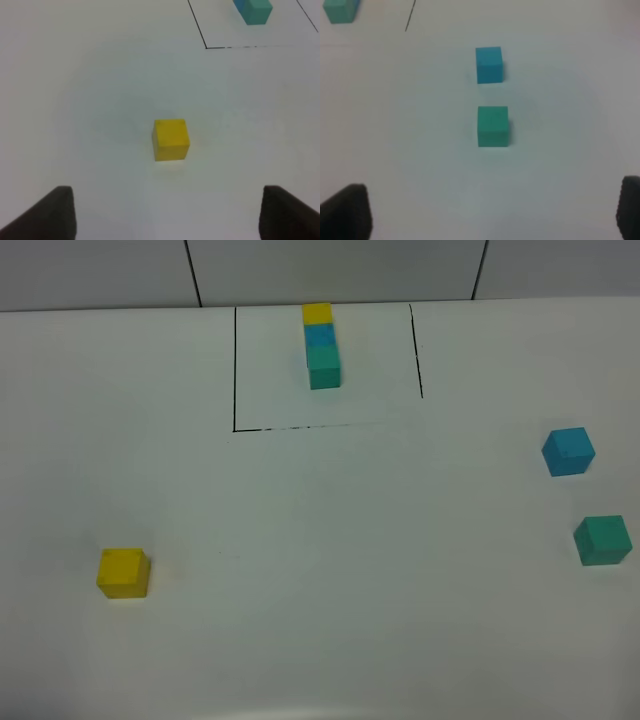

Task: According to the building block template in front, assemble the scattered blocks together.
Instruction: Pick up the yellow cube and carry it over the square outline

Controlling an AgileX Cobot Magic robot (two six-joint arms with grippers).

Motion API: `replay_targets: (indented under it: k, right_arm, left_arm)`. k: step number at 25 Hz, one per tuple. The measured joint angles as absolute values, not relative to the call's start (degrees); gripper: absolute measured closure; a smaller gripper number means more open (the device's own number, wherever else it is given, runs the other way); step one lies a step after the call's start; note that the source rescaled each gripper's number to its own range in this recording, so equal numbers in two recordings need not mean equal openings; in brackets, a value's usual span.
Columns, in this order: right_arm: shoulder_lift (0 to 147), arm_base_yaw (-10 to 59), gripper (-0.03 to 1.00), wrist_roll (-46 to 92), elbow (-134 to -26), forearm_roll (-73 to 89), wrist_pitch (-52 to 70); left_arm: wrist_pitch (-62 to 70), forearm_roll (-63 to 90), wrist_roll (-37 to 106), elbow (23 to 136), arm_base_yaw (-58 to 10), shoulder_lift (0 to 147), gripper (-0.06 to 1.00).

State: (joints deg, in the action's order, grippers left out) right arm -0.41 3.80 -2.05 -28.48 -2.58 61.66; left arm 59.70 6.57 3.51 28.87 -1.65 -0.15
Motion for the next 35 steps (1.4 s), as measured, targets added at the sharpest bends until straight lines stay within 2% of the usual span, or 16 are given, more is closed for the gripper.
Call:
replay_targets:
  k: [35]
  right_arm:
    - [-0.41,3.80,-0.03,-2.05,-28.48,-2.58,61.66]
  left_arm:
    - [59.70,6.57,3.51,28.87,-1.65,0.00,0.35]
